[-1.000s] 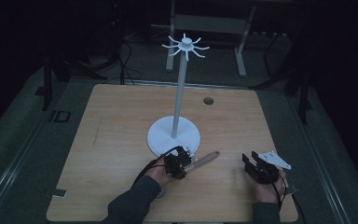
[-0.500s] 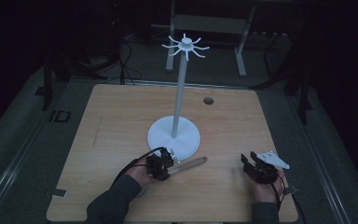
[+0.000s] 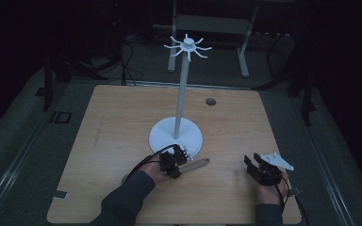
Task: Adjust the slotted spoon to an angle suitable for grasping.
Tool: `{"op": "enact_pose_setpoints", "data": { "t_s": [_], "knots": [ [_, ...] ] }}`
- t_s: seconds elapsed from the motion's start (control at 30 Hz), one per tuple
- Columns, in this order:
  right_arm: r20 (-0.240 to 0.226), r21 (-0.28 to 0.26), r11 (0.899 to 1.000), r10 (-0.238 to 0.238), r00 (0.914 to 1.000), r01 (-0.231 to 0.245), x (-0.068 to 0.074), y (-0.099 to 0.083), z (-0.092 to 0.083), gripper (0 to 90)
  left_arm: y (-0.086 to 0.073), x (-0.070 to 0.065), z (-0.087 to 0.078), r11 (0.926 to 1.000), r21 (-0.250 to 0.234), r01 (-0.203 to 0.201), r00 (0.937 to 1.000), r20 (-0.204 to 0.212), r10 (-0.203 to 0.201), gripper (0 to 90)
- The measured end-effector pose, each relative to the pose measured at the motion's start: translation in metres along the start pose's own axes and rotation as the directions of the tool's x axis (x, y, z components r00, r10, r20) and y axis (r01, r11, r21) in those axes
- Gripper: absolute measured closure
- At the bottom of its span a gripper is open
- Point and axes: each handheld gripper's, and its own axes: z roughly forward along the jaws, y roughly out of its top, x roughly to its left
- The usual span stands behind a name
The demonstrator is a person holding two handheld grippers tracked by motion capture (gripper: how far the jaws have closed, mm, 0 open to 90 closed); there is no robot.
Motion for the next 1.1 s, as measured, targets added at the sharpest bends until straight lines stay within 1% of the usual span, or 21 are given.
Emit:
{"op": "enact_pose_setpoints", "data": {
  "t_s": [0.2,0.3,0.5,0.53,0.63,0.7,0.8,0.9,1.1],
  "knots": [
    [-0.007,0.008,1.000,-0.002,1.0000,0.002,0.001,0.000,0.002,56.0,0.009,0.002,0.002,0.9995,0.033,-0.004,0.9999,0.012,0.004,74.1],
    [-0.008,0.009,1.000,-0.001,1.0000,0.001,0.001,-0.001,0.002,55.9,0.013,0.003,0.005,0.9991,0.042,0.005,0.9998,0.021,-0.006,73.2],
    [-0.010,0.010,1.000,0.003,0.9999,-0.003,0.000,-0.001,0.002,55.8,0.020,0.002,0.007,0.9978,0.067,-0.001,0.9999,0.011,0.000,72.5],
    [-0.010,0.009,1.000,0.003,0.9999,-0.003,0.000,-0.001,0.002,55.8,0.020,0.001,0.008,0.9976,0.068,0.004,1.0000,0.009,-0.004,72.5],
    [-0.010,0.009,1.000,0.001,0.9999,-0.001,0.000,-0.001,0.002,55.6,0.022,0.000,0.008,0.9968,0.080,0.000,1.0000,-0.006,0.001,72.4],
    [-0.010,0.009,1.000,0.001,0.9999,-0.001,0.000,-0.001,0.002,55.6,0.023,-0.001,0.008,0.9967,0.080,0.012,0.9999,-0.007,-0.011,72.6],
    [-0.011,0.010,1.000,-0.002,0.9999,0.002,0.001,-0.001,0.002,55.5,0.022,-0.002,0.008,0.9967,0.081,0.006,1.0000,-0.007,-0.006,73.9],
    [-0.010,0.009,1.000,0.000,0.9999,0.001,0.001,-0.001,0.002,55.5,0.022,-0.003,0.007,0.9971,0.076,-0.002,0.9998,-0.017,0.004,74.2],
    [-0.009,0.008,1.000,0.005,1.0000,-0.005,-0.001,-0.001,0.002,55.6,0.020,-0.003,0.007,0.9983,0.058,0.012,0.9991,-0.042,-0.010,74.4]
  ]
}}
